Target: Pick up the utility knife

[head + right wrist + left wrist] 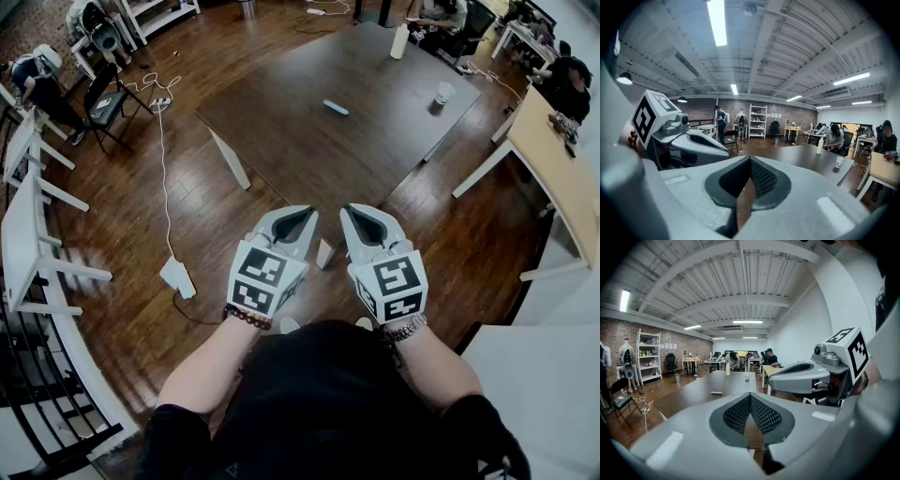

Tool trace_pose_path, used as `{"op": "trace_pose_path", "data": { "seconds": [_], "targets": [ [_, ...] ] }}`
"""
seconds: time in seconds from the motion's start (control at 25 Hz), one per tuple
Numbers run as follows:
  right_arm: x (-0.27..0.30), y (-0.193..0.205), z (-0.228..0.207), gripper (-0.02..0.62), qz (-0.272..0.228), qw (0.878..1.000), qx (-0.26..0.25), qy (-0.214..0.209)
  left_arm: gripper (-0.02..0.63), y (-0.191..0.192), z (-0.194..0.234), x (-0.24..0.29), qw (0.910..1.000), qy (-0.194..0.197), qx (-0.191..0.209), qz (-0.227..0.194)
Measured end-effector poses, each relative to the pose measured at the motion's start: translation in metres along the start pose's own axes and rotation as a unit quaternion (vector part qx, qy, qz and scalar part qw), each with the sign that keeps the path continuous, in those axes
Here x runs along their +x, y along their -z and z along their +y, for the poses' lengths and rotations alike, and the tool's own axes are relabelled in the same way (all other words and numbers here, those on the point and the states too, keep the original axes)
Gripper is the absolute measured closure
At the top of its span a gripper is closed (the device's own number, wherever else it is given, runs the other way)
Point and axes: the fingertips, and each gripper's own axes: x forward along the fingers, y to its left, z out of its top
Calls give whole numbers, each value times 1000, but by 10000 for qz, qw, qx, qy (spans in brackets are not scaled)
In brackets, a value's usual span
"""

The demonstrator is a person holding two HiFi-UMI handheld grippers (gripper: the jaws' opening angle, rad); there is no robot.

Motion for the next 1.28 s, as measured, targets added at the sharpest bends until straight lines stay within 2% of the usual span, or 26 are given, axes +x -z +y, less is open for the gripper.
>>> {"op": "trace_pose_path", "data": {
  "seconds": [0.2, 0.48, 0.76, 1.0, 1.28],
  "targets": [
    [29, -9, 21, 601, 77, 9999, -31, 84, 589, 12, 35, -12, 10000, 59, -13, 49],
    [64, -5, 20, 603, 302, 9995, -12, 33, 589, 24, 65, 1, 9996, 122, -212, 125],
    [106, -7, -11, 601, 207, 9996, 185, -77, 589, 18, 101, 39, 9991, -7, -96, 405],
    [129, -3, -45, 601, 204, 9991, 361, -122, 589, 0, 113, 73, 9985, -10, -66, 535],
    [157, 5, -64, 601, 341, 9979, 540, 52, 589, 0, 136, 101, 9976, 234, 4, 650]
  ]
}}
